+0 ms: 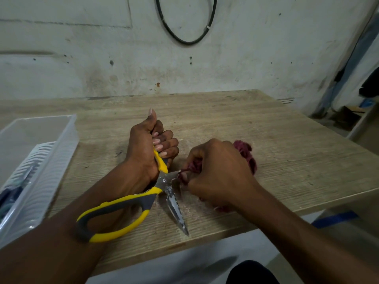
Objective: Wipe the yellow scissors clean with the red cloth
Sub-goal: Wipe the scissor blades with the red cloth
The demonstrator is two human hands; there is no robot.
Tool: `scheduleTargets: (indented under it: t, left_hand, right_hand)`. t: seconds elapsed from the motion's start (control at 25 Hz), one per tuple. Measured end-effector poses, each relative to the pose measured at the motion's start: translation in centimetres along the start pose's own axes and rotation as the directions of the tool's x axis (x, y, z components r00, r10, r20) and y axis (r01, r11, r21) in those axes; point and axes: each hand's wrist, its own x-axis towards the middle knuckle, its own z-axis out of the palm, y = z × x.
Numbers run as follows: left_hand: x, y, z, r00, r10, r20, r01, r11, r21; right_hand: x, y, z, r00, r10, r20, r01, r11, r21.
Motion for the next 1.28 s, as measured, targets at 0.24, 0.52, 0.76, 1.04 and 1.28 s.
scheduleTargets:
  t: [0.24, 0.52, 0.76, 1.04, 1.28]
  left_hand:
    - [-0.1, 0.0, 0.2, 1.0, -0.008, -0.015, 0.008, 1.0, -0.018]
    - [0.2, 0.0, 0.1, 0.998, -0.041, 0.048, 0.043, 0.998, -0.051]
    - [0.5, -0.1, 0.3, 0.996, -0.06, 0.072, 0.062, 0.997, -0.038]
    - [0.1, 0.0, 0.2, 0.997, -0.066, 0.039, 0.067, 0.998, -0.021]
    - [0.2, 0.0, 0.2, 0.998, -0.054, 0.038, 0.055, 0.998, -0.012]
  right_hand:
    - [1.6, 0.5, -0.4, 0.996, 0.091, -0.011, -0.091, 0.983, -0.159]
    - [1.7, 4.1, -2.6, 0.984, 0.162, -0.074, -0.151, 0.979, 0.141]
    - [0.5, 4.7, -1.9, 0.999, 0.038, -0.035, -0.027, 0.961, 0.275]
    - [0.9, 3.2, -0.5, 0.999, -0.001, -0.035, 0.006, 0.99, 0.141]
    - [-0.3, 1.5, 0.0, 1.0, -0.03, 0.0, 0.03, 0.986, 0.167]
